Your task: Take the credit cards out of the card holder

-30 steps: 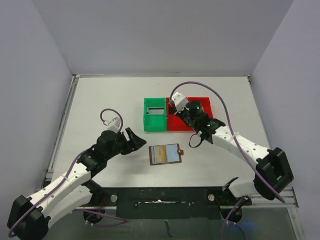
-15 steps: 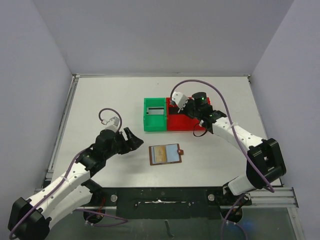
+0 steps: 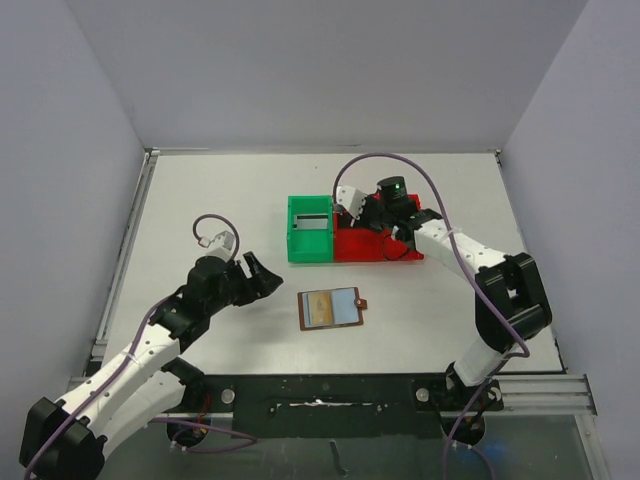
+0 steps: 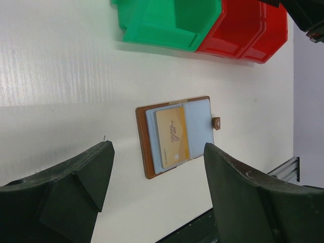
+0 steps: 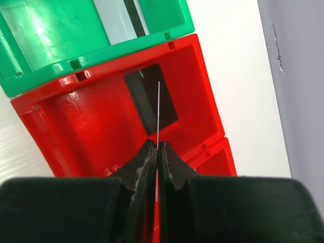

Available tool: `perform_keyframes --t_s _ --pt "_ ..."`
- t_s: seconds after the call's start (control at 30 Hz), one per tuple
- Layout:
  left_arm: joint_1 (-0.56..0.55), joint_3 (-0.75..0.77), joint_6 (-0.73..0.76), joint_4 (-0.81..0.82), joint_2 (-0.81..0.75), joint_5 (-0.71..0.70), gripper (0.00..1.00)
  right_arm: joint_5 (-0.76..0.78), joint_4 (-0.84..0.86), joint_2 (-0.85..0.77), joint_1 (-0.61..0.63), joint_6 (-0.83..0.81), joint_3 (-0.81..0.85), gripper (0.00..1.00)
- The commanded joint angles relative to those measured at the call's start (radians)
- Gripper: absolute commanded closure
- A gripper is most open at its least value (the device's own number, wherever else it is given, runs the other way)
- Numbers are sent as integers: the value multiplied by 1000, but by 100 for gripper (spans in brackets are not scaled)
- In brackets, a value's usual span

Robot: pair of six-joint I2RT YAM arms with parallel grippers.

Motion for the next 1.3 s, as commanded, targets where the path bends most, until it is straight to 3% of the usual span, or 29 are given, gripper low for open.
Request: perform_keyframes --t_s 0.0,0.8,0.93,1.27 --pt "25 36 24 58 1 20 29 -71 -21 30 -18 -77 103 100" --pt "135 24 44 96 40 134 29 -15 -50 279 -19 -159 269 100" --pt "153 29 53 96 48 153 29 5 -59 307 -20 -189 283 95" --pt "184 12 48 108 53 183 29 31 -71 370 -16 -221 305 93"
